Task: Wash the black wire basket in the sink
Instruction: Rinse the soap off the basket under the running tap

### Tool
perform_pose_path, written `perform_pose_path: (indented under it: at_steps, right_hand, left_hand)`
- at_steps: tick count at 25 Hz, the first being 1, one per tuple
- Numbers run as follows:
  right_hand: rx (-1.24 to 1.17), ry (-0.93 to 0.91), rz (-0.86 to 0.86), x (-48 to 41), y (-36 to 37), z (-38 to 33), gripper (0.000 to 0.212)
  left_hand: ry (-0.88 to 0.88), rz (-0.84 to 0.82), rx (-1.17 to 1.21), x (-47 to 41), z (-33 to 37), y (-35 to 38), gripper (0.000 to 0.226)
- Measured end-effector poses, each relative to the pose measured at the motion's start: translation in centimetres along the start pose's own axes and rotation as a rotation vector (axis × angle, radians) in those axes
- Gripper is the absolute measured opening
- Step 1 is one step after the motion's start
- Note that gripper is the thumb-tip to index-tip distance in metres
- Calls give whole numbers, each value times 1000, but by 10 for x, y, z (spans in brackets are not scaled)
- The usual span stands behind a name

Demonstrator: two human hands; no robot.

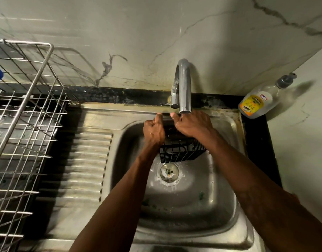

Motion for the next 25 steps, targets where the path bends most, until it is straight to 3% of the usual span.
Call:
perform_pose_path:
  at_steps: [2, 3, 5, 7, 9, 11, 13, 15, 18, 20, 21, 23, 25]
  right_hand:
    - [-11, 95, -27, -6, -3, -16, 62]
    - [-9, 84, 62, -1, 0, -29, 59]
    - [10, -60, 411, 25, 14, -52, 41]
    - [13, -212, 551, 42, 29, -48, 34]
    - [-22, -195, 497, 37, 30, -23, 49]
    - [-37, -60, 325, 18, 18, -1, 70]
    - [-39, 8, 224, 4, 7, 5, 66]
    - [-248, -11, 275, 2, 7, -2, 59]
    - [-889, -145, 371, 11, 22, -6, 53]
    - [-1146, -163, 323, 12, 25, -4, 41]
    - [-1084, -147, 328, 13, 23, -4, 41]
    - [-701, -64, 339, 11, 15, -10, 43]
    - [-485, 68, 350, 5, 9, -14, 45]
  left_hand:
    - [12, 13, 5, 3, 6, 5, 42]
    - [-3, 3, 19, 3, 8, 4, 37]
    - [-32, -25, 94, -1, 7, 0, 31]
    - [-33, -14, 120, 0, 5, -4, 34]
    - [8, -7, 79, 1, 2, -3, 42]
    - [17, -33, 82, 7, 0, -1, 38]
    - [43, -79, 123, 6, -2, -4, 33]
    - [50, -120, 216, 0, -4, -14, 35]
    - [19, -166, 267, -2, 5, -31, 39]
    - [15, -249, 281, -5, 3, -33, 43]
    - [25, -280, 262, -4, 0, -34, 44]
    - [78, -278, 192, -3, -3, -33, 43]
    - [213, -224, 3, -5, 2, -31, 43]
Point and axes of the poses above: each hand's wrist, its own x-axis away from the middle knuckle, its own y-axis out of the palm, z = x × y, the point moved 3 cm from there along -x, towards the middle knuckle, and after that the axes turned 8 degrees about x, right-handed, at the moved point
